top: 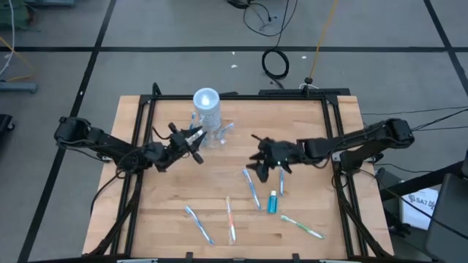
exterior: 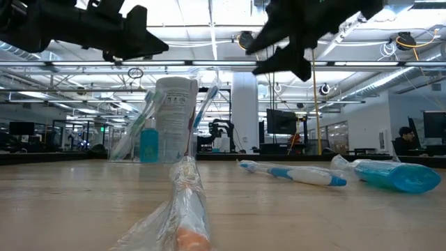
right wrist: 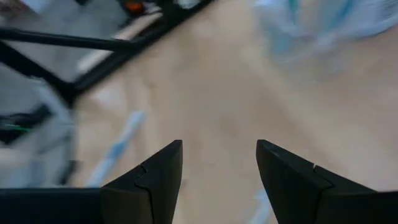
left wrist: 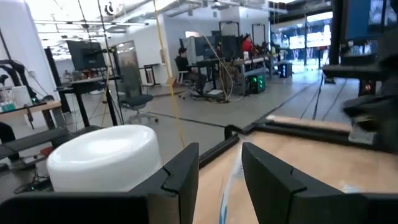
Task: Pick & Place toothbrushing station
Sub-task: Put the blue mouthwash into the transparent organizer
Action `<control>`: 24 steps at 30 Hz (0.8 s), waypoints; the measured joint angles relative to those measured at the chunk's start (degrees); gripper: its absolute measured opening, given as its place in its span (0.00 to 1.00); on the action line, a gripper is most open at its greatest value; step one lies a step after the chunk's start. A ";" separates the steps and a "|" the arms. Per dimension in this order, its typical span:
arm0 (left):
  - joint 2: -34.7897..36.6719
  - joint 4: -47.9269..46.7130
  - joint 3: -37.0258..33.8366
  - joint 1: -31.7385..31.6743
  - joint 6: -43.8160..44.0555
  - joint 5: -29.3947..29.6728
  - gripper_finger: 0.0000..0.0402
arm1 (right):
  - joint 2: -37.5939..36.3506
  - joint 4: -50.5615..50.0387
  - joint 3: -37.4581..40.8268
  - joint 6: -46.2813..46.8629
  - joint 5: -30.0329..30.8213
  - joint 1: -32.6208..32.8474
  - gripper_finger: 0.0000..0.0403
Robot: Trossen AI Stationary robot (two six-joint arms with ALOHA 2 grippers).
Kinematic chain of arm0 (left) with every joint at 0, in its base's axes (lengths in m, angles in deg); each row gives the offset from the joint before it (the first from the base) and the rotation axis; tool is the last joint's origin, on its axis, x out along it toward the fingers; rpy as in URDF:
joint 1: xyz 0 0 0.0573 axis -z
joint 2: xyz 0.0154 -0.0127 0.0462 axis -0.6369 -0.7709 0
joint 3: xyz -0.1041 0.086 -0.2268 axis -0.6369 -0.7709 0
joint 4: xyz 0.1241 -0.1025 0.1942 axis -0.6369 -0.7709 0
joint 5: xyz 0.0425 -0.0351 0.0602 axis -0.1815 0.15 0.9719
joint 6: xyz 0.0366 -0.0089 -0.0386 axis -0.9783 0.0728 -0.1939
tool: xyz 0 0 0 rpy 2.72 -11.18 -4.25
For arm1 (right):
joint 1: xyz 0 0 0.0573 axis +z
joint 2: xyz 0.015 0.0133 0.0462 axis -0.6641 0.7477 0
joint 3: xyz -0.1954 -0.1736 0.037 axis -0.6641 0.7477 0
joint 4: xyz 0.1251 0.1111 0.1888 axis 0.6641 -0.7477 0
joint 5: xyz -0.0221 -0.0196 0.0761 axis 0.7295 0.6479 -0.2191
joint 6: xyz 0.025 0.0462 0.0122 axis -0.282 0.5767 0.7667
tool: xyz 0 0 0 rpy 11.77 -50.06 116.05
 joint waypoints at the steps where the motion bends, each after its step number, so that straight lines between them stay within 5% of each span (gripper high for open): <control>1: 0.00 -0.73 0.14 -0.15 0.05 -0.20 0.32 | 0.00 0.78 0.00 2.24 -0.04 1.69 0.49; 6: 0.00 -1.59 1.19 -2.50 0.27 -0.51 0.32 | 2.94 9.72 -0.56 11.52 -4.76 9.03 0.49; 12: 0.00 -1.65 3.08 -4.92 1.63 -0.80 0.32 | 6.60 6.97 -7.32 12.11 -5.78 12.50 0.49; 24: -0.01 -5.13 3.65 -6.54 1.19 -4.34 0.32 | 6.75 -28.03 -6.35 40.74 -5.99 14.63 0.49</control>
